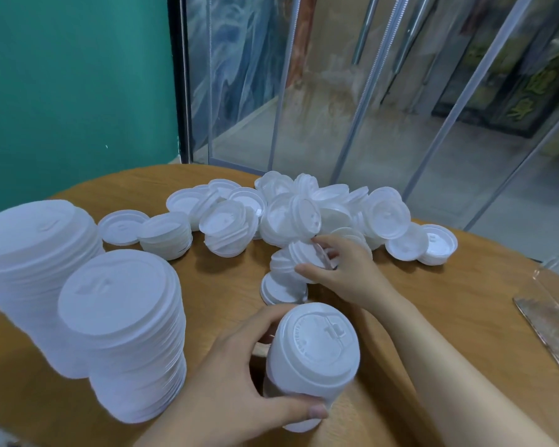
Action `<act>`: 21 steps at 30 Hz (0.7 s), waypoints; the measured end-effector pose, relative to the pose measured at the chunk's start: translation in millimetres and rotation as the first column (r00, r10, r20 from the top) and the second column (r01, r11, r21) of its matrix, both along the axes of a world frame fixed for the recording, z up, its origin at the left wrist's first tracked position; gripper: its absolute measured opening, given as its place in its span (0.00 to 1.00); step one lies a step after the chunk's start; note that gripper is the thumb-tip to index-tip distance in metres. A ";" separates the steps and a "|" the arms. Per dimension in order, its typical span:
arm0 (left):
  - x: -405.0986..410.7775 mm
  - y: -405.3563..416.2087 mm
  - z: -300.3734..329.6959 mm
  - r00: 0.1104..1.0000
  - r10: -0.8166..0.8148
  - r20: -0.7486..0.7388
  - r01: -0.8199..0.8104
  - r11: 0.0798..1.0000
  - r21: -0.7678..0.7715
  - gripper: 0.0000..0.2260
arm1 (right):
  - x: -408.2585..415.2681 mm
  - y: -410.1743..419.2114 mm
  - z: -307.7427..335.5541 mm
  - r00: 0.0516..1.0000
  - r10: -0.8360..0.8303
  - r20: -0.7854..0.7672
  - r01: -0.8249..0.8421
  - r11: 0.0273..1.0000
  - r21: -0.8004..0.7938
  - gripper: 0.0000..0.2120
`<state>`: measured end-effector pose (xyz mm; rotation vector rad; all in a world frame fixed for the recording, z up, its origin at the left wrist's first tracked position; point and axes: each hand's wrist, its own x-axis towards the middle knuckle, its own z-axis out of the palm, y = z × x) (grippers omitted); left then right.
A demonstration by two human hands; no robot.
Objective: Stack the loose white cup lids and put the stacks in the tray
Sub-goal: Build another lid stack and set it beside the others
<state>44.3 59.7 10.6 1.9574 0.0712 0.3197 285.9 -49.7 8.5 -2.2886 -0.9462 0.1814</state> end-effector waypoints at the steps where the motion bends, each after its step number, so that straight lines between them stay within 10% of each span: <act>1: -0.5 0.1 -0.3 1.000 0.001 0.002 -0.001 1.000 -0.006 0.37 | -3.9 -4.3 7.3 1.000 -0.006 -0.006 0.006 1.000 0.016 0.33; 21: -4.4 -0.9 -3.9 1.000 0.019 0.001 -0.019 0.998 -0.064 0.33 | -123.2 -83.4 88.7 0.964 0.261 0.048 -0.263 0.964 0.037 0.31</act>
